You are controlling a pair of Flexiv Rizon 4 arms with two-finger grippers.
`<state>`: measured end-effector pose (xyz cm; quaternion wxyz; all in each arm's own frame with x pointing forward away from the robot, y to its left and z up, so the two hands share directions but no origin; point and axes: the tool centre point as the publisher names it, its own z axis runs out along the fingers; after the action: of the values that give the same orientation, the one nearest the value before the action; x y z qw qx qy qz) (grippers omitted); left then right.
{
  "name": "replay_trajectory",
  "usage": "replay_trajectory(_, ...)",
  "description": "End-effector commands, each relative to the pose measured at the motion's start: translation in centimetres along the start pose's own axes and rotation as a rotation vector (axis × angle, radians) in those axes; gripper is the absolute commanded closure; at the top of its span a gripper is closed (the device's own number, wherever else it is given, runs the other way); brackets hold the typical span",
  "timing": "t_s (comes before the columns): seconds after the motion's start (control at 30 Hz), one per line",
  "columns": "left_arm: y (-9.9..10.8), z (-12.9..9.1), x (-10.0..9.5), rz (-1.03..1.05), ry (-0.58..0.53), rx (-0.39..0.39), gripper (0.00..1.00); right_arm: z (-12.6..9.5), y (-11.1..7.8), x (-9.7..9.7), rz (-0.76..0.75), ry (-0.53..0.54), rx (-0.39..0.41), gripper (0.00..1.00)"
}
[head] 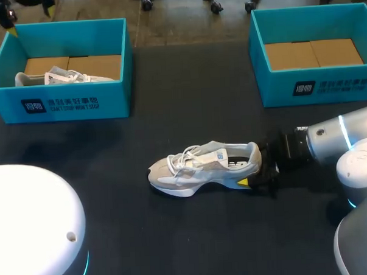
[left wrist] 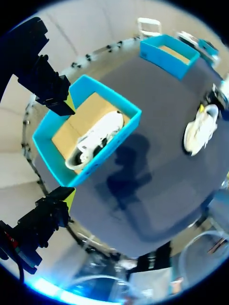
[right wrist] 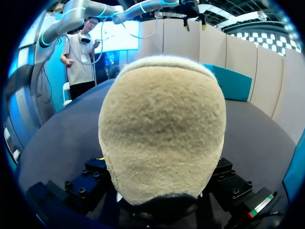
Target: Take the shoe out of the shoebox, open the shoe tongue, remove and reinsert the insole, then place the shoe into the shoebox
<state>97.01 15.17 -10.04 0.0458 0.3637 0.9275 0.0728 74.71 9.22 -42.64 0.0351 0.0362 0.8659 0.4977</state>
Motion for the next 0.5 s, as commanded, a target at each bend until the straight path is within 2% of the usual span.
replay_trajectory(0.03, -1.18, -0.42, -0.93, -0.472, 0.056, 0.088, 0.0, 0.36, -0.01, 0.08, 0.001, -0.002, 0.003, 1.0)
replay_trajectory(0.07, -1.8, -0.44, -1.01, -0.457, 0.057, 0.101, 0.0, 0.36, -0.01, 0.08, 0.001, -0.002, 0.003, 1.0)
replay_trajectory(0.5, -1.8, -0.44, -1.01, -0.457, 0.057, 0.101, 0.0, 0.36, -0.01, 0.08, 0.001, -0.002, 0.003, 1.0)
